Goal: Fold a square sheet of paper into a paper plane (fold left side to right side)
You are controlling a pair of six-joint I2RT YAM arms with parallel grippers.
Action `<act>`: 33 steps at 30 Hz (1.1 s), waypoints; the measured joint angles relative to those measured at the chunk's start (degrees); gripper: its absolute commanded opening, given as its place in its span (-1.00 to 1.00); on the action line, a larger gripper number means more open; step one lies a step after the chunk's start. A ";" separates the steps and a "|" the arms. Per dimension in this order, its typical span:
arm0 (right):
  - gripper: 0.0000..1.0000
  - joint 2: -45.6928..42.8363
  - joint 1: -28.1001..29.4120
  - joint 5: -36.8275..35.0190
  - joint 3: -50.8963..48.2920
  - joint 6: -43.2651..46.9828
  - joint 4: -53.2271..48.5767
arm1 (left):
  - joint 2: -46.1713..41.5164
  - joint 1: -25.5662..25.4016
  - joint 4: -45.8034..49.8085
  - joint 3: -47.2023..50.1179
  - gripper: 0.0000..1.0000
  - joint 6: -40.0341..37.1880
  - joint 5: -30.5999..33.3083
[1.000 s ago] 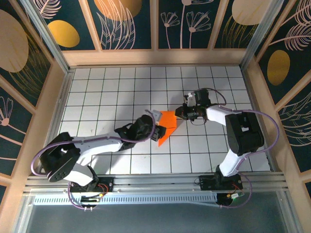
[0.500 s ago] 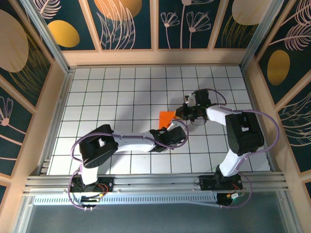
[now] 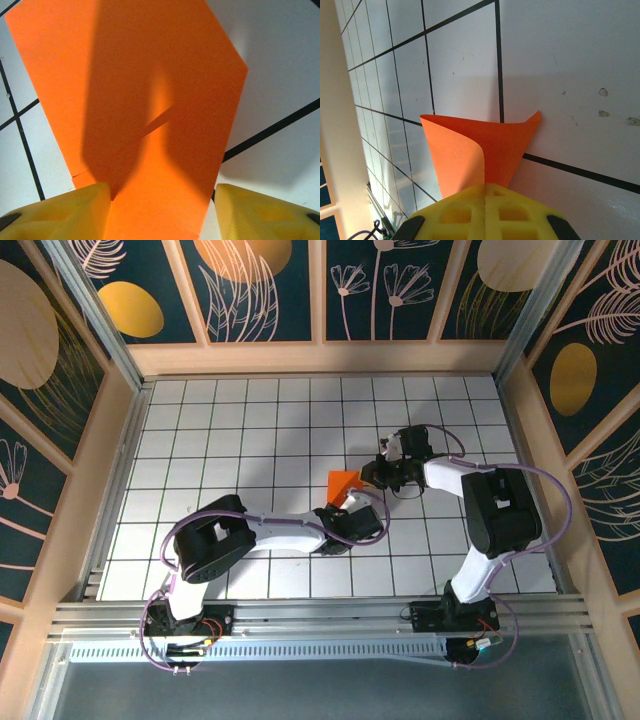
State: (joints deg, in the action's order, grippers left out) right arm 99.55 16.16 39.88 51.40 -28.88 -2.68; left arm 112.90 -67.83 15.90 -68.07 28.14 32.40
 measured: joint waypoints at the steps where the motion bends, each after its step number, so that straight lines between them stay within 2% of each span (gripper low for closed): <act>1: -1.00 0.02 0.00 0.00 0.00 0.00 0.00 | 0.04 0.00 0.15 0.00 0.03 0.07 0.11; 7: -1.00 0.48 0.00 -0.02 0.17 0.00 -0.13 | 0.04 0.00 0.42 0.02 -0.20 0.61 0.92; 28: -1.00 1.14 -0.55 -2.08 0.31 0.04 -0.85 | 1.53 0.00 0.20 0.02 -0.80 0.61 0.63; 33: -0.62 -0.48 -3.45 -3.28 -0.72 0.35 -1.42 | 1.49 0.20 -0.68 0.02 -0.90 0.59 -0.39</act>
State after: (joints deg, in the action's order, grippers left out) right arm 99.07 12.71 36.60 50.68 -28.53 -4.10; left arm 114.39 -67.64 15.22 -68.05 28.73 32.01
